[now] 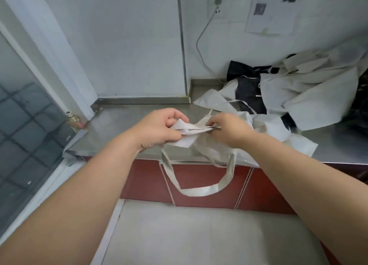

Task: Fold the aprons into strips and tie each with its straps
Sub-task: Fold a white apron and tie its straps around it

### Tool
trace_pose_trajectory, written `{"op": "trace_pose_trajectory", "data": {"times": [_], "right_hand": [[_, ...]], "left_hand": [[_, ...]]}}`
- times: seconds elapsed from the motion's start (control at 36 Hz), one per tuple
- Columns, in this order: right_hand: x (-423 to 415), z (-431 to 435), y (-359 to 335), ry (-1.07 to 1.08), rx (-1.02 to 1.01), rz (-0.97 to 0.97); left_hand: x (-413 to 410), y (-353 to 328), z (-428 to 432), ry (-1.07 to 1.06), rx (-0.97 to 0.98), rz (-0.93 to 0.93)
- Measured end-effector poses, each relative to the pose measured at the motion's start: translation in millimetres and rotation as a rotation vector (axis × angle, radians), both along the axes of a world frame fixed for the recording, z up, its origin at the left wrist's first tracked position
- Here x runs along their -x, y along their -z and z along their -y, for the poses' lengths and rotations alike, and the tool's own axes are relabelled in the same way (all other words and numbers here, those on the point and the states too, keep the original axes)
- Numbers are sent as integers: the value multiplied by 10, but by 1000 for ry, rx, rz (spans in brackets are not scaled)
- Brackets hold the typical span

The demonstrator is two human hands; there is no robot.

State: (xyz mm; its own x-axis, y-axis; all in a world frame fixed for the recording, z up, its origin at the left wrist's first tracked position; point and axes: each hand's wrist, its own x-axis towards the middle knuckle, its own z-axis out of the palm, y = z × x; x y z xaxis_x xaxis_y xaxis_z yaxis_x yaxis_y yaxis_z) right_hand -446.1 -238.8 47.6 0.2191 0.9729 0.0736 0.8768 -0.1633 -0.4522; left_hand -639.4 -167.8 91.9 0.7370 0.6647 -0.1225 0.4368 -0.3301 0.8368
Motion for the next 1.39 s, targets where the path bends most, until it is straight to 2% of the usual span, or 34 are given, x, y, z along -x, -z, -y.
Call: {"op": "trace_pose_trajectory", "data": {"times": [0.17, 0.33, 0.42, 0.53, 0.64, 0.72, 0.78, 0.86, 0.94, 1.0, 1.11, 1.19, 1.31, 1.39], "right_hand": [[388, 43, -121, 80, -105, -44], [967, 52, -112, -61, 219, -86], [1266, -8, -137, -180, 253, -118], [1555, -2, -150, -214, 284, -180], [1694, -22, -127, -257, 240, -217], [1718, -87, -45, -201, 141, -128], [1715, -103, -30, -191, 159, -80], [1640, -74, -34, -179, 146, 20], [1525, -70, -35, -37, 50, 60], [1477, -76, -50, 33, 46, 88], [1344, -45, -12, 146, 110, 76], [1250, -3, 53, 242, 154, 38], [1218, 56, 74, 228, 350, 158], [1203, 66, -36, 265, 303, 198]], "left_hand": [[746, 87, -154, -116, -104, -66], [1069, -33, -53, -1, -83, 28], [1095, -112, -9, 64, -83, 66], [1251, -78, 39, 75, -59, 83], [1462, -2, 54, 19, -33, 91], [1525, 14, 64, -14, -43, 79], [1562, 10, 27, -58, -75, 73], [1642, -9, -74, -138, -159, -37], [1689, 33, -192, -202, -445, -389], [1685, 119, -259, -278, -575, -499], [1620, 231, -300, -416, -581, -472], [1550, 283, -325, -419, -631, -507], [1568, 435, -330, -348, -643, -655], [1573, 476, -305, -417, -664, -607]]}}
